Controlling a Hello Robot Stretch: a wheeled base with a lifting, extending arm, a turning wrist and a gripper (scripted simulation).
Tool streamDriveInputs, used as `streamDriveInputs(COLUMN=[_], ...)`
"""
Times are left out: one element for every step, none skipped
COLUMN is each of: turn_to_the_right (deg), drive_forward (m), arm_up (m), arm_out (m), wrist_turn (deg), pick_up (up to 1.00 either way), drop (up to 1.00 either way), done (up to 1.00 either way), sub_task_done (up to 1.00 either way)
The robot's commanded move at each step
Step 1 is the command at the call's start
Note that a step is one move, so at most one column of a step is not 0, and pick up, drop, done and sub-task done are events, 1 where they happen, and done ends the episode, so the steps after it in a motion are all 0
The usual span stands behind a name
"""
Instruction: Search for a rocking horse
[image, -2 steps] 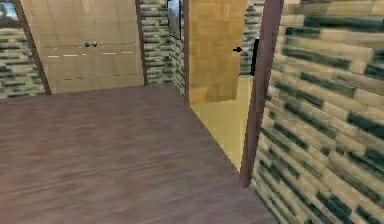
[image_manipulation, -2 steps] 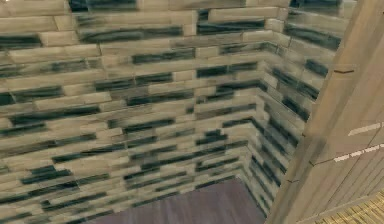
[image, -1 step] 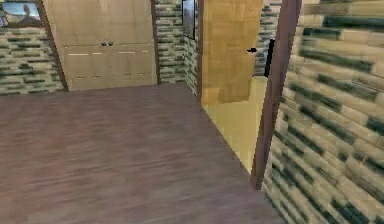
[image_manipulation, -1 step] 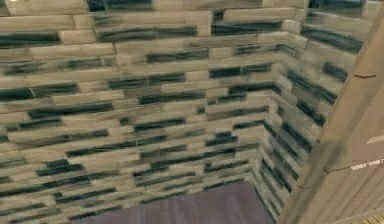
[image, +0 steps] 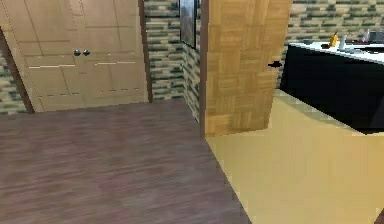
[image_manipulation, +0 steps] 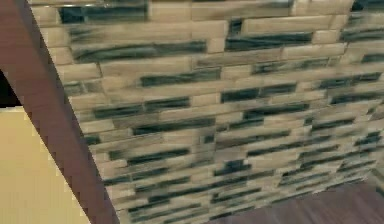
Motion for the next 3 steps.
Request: streamDriveInputs(turn_to_the_right=[0.0,45.0,3.0], drive_forward=[0.5,0.0,0.0], arm_up=[0.0,0.0,0.0], arm_out=[0.0,0.0,0.0], wrist_turn=[0.0,0.0,0.0], pick_up=[0.0,0.0,0.0], drop=[0.0,0.0,0.0], done=[0.0,0.0,0.0], sub_task_done=[0.0,0.0,0.0])
